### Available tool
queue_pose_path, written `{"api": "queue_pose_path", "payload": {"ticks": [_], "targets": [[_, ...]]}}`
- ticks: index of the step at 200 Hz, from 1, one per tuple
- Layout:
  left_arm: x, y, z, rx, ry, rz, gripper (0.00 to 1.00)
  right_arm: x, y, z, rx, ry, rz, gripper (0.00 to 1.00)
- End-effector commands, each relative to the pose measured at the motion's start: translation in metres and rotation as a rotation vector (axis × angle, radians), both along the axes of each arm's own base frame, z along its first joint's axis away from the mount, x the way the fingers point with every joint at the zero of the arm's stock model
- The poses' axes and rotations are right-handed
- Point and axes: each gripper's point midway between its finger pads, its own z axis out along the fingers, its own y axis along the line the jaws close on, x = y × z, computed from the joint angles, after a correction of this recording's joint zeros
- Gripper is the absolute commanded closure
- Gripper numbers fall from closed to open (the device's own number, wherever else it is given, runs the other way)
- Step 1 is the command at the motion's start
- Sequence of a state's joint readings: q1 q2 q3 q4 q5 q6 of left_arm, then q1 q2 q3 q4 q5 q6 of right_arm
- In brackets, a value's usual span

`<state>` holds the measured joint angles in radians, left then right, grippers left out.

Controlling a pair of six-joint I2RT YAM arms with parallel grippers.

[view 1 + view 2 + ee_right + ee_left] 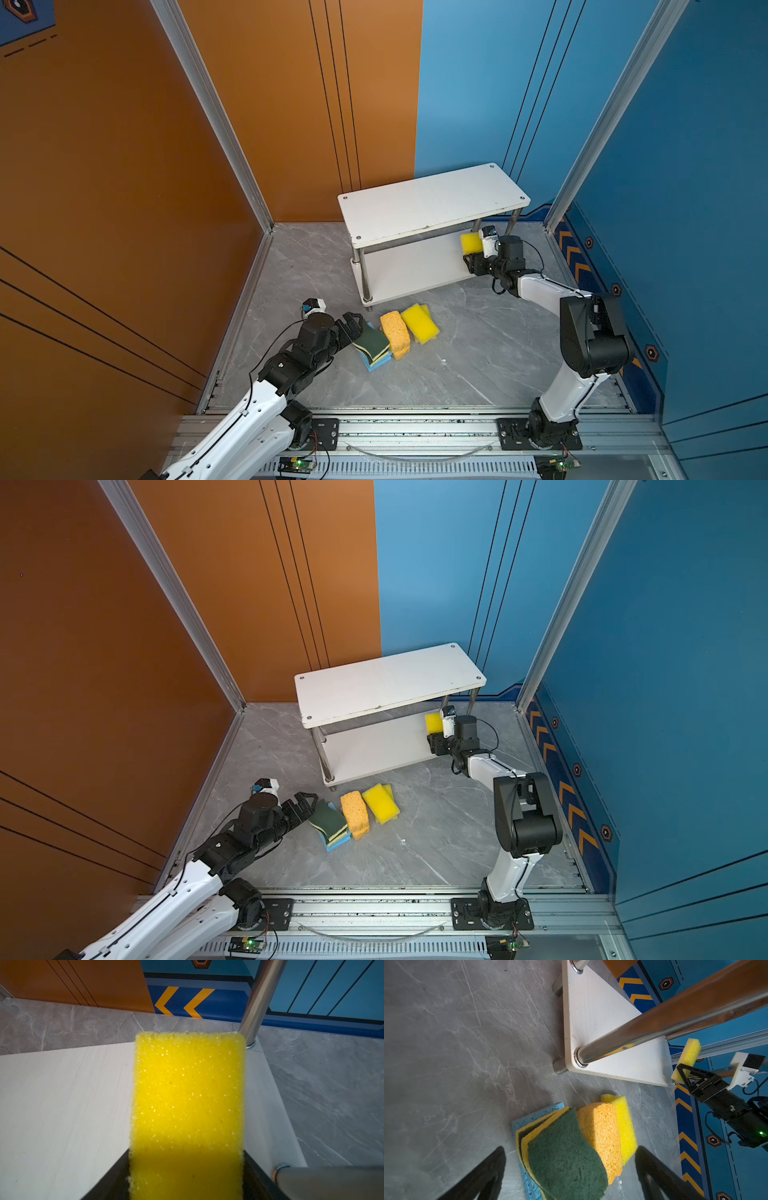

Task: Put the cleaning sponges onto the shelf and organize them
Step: 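Lower the yellow sponge onto the lower shelf tier and open the right gripper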

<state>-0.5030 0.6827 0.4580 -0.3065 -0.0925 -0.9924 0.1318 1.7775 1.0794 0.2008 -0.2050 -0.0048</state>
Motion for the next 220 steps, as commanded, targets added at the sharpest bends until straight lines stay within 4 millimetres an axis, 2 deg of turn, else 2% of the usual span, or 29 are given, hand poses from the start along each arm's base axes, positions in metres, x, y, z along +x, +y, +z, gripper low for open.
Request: {"api": "queue_pose_path", "payload": {"ticks": [1, 108, 220], "targets": [[-0.002, 0.002, -0.009, 0.007, 0.028, 0.000, 0.03, 0.002, -0.004, -0.009, -0.038, 0.040, -0.012, 0.29], [-0.002, 0.002, -0.009, 0.008, 0.029, 0.000, 0.03, 0.004, -0.008, -0.031, -0.087, 0.148, 0.012, 0.27], [-0.002, 0.003, -0.011, 0.012, 0.036, 0.004, 0.02, 0.006, -0.013, -0.036, -0.089, 0.160, 0.005, 0.26]]}}
